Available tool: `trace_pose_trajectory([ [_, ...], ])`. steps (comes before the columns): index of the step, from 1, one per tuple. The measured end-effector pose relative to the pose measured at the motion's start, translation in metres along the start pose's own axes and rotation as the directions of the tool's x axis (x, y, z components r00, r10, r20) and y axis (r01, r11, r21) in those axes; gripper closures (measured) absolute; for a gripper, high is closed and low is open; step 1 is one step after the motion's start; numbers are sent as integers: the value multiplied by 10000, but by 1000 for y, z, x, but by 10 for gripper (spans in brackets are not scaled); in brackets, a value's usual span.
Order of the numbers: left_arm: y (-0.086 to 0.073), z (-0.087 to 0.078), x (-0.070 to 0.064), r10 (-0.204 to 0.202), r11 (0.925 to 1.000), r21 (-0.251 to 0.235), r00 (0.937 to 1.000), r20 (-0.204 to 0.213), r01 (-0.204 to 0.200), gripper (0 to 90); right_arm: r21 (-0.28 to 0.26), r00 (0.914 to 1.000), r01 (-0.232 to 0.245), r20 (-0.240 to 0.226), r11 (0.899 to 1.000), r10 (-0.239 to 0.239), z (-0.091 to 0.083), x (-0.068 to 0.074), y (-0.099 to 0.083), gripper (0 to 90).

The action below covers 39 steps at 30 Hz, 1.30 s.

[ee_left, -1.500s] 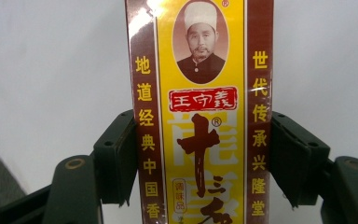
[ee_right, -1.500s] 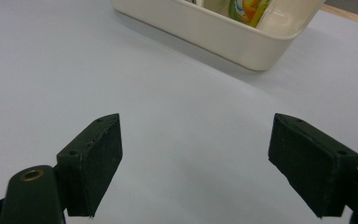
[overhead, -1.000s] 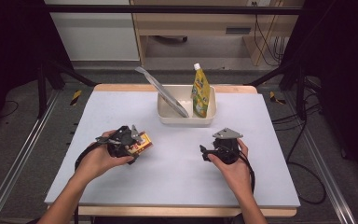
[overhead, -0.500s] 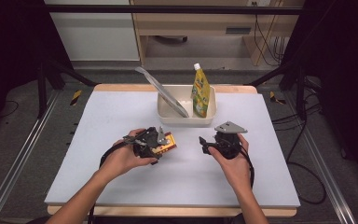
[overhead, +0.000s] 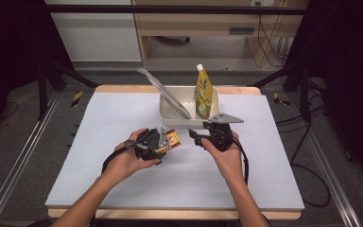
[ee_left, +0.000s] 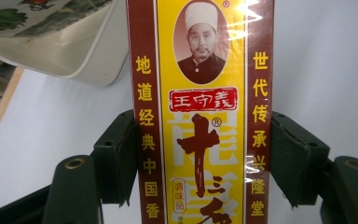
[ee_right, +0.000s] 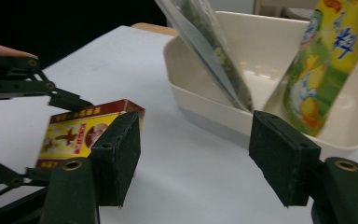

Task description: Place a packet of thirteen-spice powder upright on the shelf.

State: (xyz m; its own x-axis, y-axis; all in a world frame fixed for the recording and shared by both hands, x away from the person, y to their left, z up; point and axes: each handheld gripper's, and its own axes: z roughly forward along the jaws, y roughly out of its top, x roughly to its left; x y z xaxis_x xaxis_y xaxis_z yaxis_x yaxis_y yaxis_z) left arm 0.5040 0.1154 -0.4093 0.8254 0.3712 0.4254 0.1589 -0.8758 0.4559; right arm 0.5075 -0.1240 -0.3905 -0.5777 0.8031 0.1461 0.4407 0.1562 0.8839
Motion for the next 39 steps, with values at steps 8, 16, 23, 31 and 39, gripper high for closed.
trace_pose_trajectory([
  [8, 2, -2, -4, 193, 9996, -190, 9994, -296, -199, 318, 75, 9994, 21, -357, 10000, -18, 0, 3, -1, 360],
  [16, 2, -1, -9, 383, 9989, -266, 9985, -399, -393, 317, 227, 9966, 78, -816, 9997, -59, 5, 11, 0, 370],
  [23, 4, -2, -11, 464, 9981, -390, 9974, -542, -486, 317, 724, 9894, 26, -1452, 9974, 80, 18, 16, -2, 371],
  [31, 4, -5, -12, 459, 9970, -589, 9967, -664, -498, 317, 1155, 9776, -256, -2046, 9930, 490, 32, 14, -2, 371],
  [39, 4, -9, -10, 356, 9952, -891, 9976, -586, -408, 317, 1716, 9627, -504, -2539, 9839, 936, 48, 14, 3, 371],
])
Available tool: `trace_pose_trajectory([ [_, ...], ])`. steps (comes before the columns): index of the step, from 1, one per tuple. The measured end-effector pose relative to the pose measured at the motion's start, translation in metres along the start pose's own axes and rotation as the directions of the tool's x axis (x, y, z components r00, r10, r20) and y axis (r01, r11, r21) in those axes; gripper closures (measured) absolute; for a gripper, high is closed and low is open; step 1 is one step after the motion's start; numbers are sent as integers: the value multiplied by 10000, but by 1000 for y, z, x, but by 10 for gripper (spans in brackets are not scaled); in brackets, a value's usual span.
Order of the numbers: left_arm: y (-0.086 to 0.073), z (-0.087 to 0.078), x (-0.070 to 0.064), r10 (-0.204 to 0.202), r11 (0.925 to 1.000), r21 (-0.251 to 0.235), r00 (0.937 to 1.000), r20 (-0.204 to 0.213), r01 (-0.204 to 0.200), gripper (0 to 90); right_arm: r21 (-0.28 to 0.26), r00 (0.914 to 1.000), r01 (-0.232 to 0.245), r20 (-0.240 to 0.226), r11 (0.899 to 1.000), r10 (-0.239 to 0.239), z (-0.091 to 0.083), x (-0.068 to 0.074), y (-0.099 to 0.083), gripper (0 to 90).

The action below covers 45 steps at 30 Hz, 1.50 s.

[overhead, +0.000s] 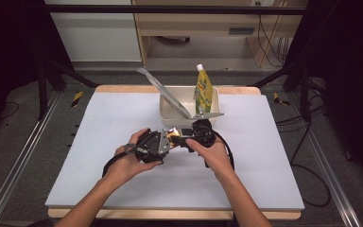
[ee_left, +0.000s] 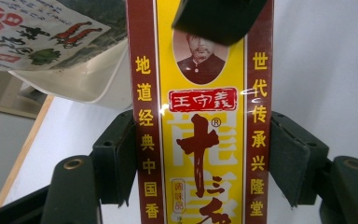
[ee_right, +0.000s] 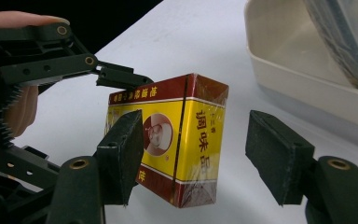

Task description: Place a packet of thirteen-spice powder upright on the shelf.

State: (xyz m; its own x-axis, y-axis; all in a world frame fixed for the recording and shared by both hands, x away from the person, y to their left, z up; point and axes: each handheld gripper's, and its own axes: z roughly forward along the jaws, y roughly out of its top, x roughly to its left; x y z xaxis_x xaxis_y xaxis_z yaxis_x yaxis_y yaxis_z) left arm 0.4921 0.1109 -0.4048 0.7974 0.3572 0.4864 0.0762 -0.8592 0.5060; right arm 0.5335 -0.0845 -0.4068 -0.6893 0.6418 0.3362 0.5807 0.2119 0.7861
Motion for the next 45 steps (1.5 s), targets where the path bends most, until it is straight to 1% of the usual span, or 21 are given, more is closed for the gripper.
trace_pose_trajectory([
  [1, 0, 0, 0, -18, 10000, -18, 10000, 89, 18, 317, 8, 10000, -11, -59, 10000, 11, 1, -1, 1, 371],
  [2, 0, -1, 0, -45, 10000, -44, 10000, -53, 45, 317, 36, 9998, -110, -152, 9999, 111, 1, -1, 1, 371],
  [5, 1, -3, 0, 4, 10000, -48, 9999, -131, -4, 317, 127, 9992, -222, -315, 9997, 226, 3, -4, 1, 370],
  [7, 1, -3, 0, -59, 9999, -120, 9999, -123, 58, 317, 168, 9981, -402, -466, 9991, 409, 3, -5, 1, 370],
  [8, 1, -3, 0, -51, 9999, -110, 9999, -118, 50, 317, 183, 9979, -383, -514, 9991, 392, 3, -6, 1, 370],
  [9, 1, -3, 0, 4, 9999, -102, 9998, -201, -6, 317, 219, 9975, -435, -552, 9988, 446, 4, -6, 1, 371],
  [12, 2, -3, 0, 31, 9999, -159, 9998, -189, -34, 317, 312, 9956, -524, -761, 9981, 546, 5, -7, 1, 372],
  [14, 3, -3, 0, 157, 9995, -286, 9993, -325, -167, 317, 358, 9942, -608, -867, 9975, 637, 6, -8, 1, 380],
  [16, 3, -4, -1, 124, 9995, -291, 9994, -317, -133, 317, 437, 9929, -660, -963, 9969, 699, 7, -7, 1, 397],
  [18, 3, -4, -1, 113, 9995, -282, 9994, -342, -123, 317, 477, 9926, -646, -1002, 9968, 691, 8, -6, 1, 409],
  [23, 3, -4, -1, 127, 9995, -296, 9992, -367, -138, 317, 438, 9918, -614, -1095, 9971, 659, 7, -5, 2, 470],
  [25, 3, -3, -1, 114, 9993, -352, 9992, -382, -127, 317, 432, 9902, -660, -1206, 9969, 707, 7, -5, 2, 495],
  [27, 3, -3, -1, 120, 9991, -392, 9990, -427, -137, 317, 425, 9899, -650, -1233, 9970, 698, 6, -6, 2, 500],
  [29, 3, -4, 0, 95, 9992, -378, 9992, -394, -109, 317, 405, 9885, -711, -1307, 9966, 758, 6, -6, 2, 507],
  [35, 3, -5, 0, 116, 9990, -437, 9988, -469, -136, 317, 382, 9839, -933, -1493, 9949, 980, 7, -8, 2, 523],
  [37, 3, -5, -1, 43, 9987, -496, 9989, -471, -66, 317, 381, 9813, -1052, -1580, 9937, 1100, 6, -9, 3, 532],
  [42, 3, -5, -1, 20, 9983, -586, 9988, -480, -48, 317, 352, 9757, -1314, -1721, 9907, 1355, 5, -10, 3, 543],
  [43, 3, -6, 0, 25, 9984, -556, 9990, -445, -50, 317, 363, 9760, -1279, -1727, 9911, 1323, 5, -10, 3, 547],
  [45, 2, -5, 0, -67, 9983, -582, 9994, -338, 47, 317, 364, 9735, -1367, -1801, 9899, 1411, 5, -11, 3, 563],
])
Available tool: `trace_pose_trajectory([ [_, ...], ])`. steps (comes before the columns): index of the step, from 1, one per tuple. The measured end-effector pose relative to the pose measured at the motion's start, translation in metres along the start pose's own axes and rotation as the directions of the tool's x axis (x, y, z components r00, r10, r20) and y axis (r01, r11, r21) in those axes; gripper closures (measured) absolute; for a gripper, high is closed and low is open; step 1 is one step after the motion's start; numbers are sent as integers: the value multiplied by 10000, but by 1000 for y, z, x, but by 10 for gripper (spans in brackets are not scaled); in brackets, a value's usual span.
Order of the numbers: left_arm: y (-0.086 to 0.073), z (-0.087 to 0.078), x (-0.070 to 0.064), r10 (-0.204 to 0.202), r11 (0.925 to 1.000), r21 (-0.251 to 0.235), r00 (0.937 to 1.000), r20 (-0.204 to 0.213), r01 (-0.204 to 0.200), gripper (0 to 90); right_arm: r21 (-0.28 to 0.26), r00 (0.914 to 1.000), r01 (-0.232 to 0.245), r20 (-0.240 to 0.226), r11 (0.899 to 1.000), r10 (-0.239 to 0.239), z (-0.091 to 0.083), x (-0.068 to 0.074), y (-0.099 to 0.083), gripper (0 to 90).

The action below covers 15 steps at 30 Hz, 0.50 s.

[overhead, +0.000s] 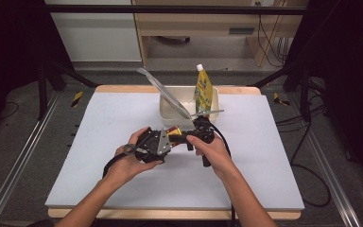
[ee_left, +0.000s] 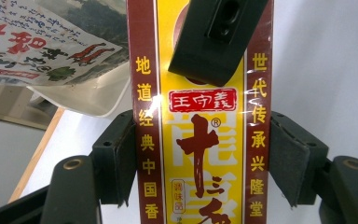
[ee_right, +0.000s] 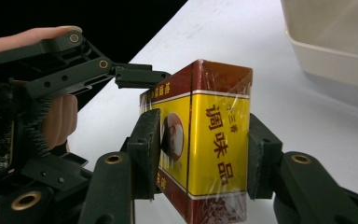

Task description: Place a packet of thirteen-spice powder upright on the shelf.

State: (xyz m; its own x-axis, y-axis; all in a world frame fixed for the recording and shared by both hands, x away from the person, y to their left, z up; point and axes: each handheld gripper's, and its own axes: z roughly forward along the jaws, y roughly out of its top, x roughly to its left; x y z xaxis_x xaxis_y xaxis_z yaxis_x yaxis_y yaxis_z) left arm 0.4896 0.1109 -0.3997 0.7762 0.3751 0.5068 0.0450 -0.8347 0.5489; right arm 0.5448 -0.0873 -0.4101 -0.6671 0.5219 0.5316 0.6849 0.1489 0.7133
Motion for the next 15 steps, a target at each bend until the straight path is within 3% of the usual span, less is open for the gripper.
trace_pose_trajectory([
  [9, -4, 4, 1, -191, 9998, -98, 9996, 185, 193, 318, 109, 9982, -535, -278, 9985, 538, -4, 1, 1, 674],
  [15, -2, 2, 1, -337, 9989, -309, 9990, 282, 345, 307, -61, 9989, -465, 13, 9989, 465, -10, 7, 2, 683],
])
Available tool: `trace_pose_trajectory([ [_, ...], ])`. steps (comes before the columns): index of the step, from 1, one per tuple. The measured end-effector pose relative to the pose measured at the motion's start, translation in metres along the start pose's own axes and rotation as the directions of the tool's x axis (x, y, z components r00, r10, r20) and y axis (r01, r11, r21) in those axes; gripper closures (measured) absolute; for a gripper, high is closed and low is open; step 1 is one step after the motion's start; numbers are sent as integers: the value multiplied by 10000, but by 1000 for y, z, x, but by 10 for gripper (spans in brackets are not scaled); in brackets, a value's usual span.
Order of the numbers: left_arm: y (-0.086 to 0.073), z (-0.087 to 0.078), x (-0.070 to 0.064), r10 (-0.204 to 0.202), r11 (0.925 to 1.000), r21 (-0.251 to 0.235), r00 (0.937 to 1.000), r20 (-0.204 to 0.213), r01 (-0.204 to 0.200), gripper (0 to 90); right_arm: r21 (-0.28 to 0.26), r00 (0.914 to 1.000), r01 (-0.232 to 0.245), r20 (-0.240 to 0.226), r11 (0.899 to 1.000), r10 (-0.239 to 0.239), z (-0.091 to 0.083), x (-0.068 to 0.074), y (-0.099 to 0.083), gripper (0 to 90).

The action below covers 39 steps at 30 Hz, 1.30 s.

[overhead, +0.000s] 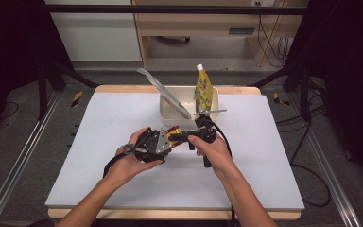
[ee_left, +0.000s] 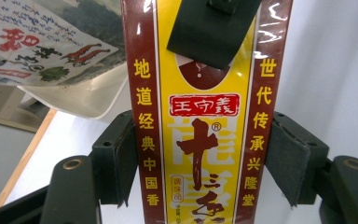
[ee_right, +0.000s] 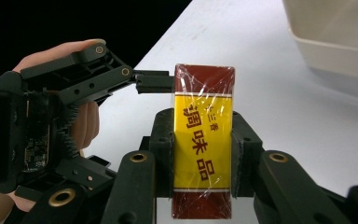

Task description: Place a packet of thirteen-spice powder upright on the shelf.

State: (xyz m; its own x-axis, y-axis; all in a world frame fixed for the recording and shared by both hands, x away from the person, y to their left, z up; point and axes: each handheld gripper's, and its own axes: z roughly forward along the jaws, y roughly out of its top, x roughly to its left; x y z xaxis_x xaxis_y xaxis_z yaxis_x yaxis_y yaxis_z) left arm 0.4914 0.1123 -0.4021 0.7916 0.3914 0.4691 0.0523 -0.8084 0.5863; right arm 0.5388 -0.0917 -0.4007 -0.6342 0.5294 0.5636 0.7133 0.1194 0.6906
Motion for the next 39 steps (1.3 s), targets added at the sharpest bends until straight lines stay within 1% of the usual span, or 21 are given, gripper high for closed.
trace_pose_trajectory([
  [1, 0, 0, 1, -84, 10000, -44, 9999, 83, 85, 273, 11, 9998, 60, 195, 10000, -60, -2, 2, 0, 683],
  [2, -1, -1, 1, -170, 9999, -21, 9997, 150, 170, 228, -57, 9986, 165, 501, 9998, -162, -5, 3, 1, 683],
  [3, -1, -1, 2, -239, 9997, -7, 9996, 152, 240, 200, -133, 9972, 217, 721, 9997, -207, -9, 3, 1, 683],
  [5, -3, -2, 4, -371, 9993, 6, 9992, 151, 371, 178, -268, 9949, 182, 1000, 9995, -154, -18, 3, 3, 683],
  [7, -5, -2, 7, -523, 9986, 68, 9985, 186, 522, 151, -298, 9877, 417, 1521, 9987, -367, -29, 5, 5, 683],
  [9, -9, -2, 10, -644, 9978, 137, 9978, 139, 642, 139, -334, 9797, 540, 1952, 9980, -465, -41, 7, 8, 683],
  [11, -12, -2, 13, -797, 9966, 222, 9967, 147, 794, 123, -302, 9678, 695, 2444, 9971, -601, -53, 8, 10, 683],
  [12, -14, -2, 14, -859, 9958, 340, 9962, 129, 854, 118, -301, 9623, 756, 2641, 9967, -650, -59, 8, 11, 682],
  [14, -19, -2, 16, -944, 9947, 413, 9955, 23, 943, 117, -191, 9517, 782, 2991, 9968, -689, -71, 8, 13, 682],
  [16, -24, -3, 18, -1043, 9936, 431, 9945, -48, 1044, 116, -93, 9379, 853, 3383, 9963, -771, -81, 8, 14, 682],
  [18, -29, -4, 20, -1140, 9918, 563, 9934, -130, 1145, 113, -10, 9216, 913, 3789, 9958, -841, -91, 7, 16, 682],
  [22, -42, -8, 25, -1557, 9852, 687, 9875, -247, 1571, 104, -16, 8977, 865, 4338, 9963, -772, -111, 5, 20, 682],
  [25, -50, -12, 29, -1942, 9779, 733, 9806, -275, 1957, 93, 34, 8760, 879, 4758, 9961, -789, -124, 4, 25, 681],
  [27, -55, -13, 30, -2138, 9738, 718, 9762, -371, 2160, 88, 65, 8598, 926, 5039, 9957, -832, -131, 3, 29, 682],
  [30, -61, -15, 29, -2315, 9693, 743, 9719, -434, 2342, 78, 58, 8396, 925, 5371, 9957, -811, -139, 2, 37, 681],
  [32, -66, -16, 28, -2466, 9659, 705, 9682, -426, 2491, 76, 22, 8278, 908, 5557, 9959, -767, -144, 2, 43, 681],
  [33, -69, -17, 28, -2538, 9636, 751, 9662, -444, 2566, 76, 19, 8238, 920, 5616, 9958, -772, -146, 1, 46, 681],
  [35, -75, -19, 26, -2601, 9616, 778, 9644, -487, 2633, 74, -36, 8103, 886, 5818, 9961, -700, -150, 0, 54, 681],
  [39, -87, -26, 21, -2857, 9544, 718, 9563, -621, 2898, 69, -95, 7845, 908, 6167, 9958, -656, -154, 1, 72, 680],
])
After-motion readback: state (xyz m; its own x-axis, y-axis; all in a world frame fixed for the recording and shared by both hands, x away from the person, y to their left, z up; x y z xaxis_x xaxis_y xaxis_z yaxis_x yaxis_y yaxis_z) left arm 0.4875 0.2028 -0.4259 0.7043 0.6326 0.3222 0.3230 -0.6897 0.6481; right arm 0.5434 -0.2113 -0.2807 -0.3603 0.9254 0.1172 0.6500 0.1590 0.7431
